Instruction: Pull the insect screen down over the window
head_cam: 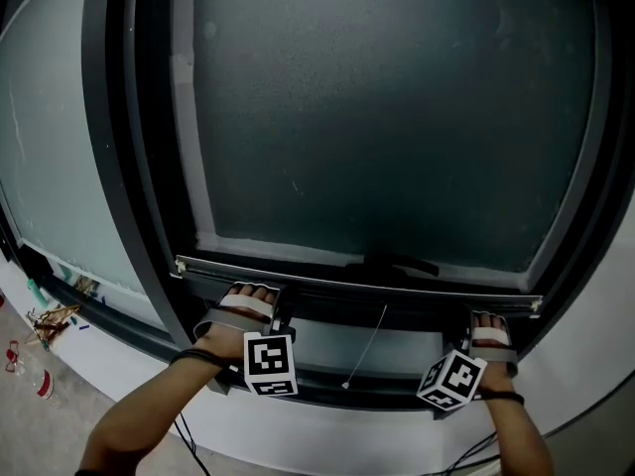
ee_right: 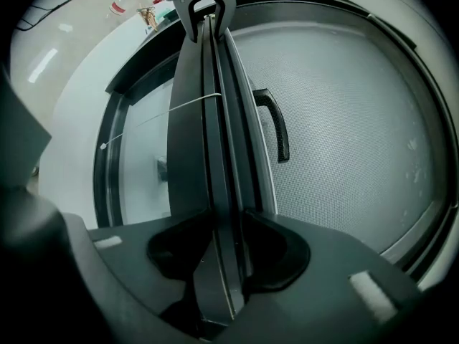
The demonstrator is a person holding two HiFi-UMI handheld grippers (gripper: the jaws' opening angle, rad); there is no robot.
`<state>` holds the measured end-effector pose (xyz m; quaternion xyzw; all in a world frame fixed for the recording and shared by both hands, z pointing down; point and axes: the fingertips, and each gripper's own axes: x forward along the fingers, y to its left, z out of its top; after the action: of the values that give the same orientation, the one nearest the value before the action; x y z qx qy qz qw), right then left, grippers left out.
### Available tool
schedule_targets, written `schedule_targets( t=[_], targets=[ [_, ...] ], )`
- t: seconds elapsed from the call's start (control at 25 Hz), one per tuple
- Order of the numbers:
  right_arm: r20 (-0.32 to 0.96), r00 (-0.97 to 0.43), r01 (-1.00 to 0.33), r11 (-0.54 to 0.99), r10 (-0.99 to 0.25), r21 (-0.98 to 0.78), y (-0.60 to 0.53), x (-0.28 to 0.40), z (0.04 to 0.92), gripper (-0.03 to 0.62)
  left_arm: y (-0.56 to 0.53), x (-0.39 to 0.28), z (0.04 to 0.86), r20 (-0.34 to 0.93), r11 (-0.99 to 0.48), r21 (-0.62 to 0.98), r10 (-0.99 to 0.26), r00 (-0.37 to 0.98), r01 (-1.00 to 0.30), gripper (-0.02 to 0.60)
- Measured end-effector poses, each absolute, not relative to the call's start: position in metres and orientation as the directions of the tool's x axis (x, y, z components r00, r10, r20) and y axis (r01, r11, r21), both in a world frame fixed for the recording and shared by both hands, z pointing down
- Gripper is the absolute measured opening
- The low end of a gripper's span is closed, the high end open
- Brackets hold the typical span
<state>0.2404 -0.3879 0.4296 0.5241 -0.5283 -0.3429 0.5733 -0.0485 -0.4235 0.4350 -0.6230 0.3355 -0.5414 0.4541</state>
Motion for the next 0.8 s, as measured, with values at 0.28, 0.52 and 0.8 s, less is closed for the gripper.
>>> schedule_targets(
  t=[0.28, 0.52, 0.8],
  targets=[
    [0.252, 0.195, -0.179, 0.218, -0.948, 0.959, -0.387, 0.241, 0.428, 0.147, -0.419, -0.049, 0.432, 0.365, -0.361, -0.931, -0.912, 0.189, 0.055, 0.192],
    [0.251, 0.190, -0.229, 0.206, -0.949, 0.951, -0.382, 0.239, 0.420, 0.144, -0.412, -0.053, 0.425, 0.355, -0.360, -0.933, -0.914, 0.197, 0.012, 0.186],
    [0.279, 0.167, -0.330, 0.212, -0.946, 0.920, -0.375, 0.234, 0.418, 0.149, -0.386, -0.056, 0.407, 0.334, -0.367, -0.924, -0.911, 0.242, -0.109, 0.165]
  ],
)
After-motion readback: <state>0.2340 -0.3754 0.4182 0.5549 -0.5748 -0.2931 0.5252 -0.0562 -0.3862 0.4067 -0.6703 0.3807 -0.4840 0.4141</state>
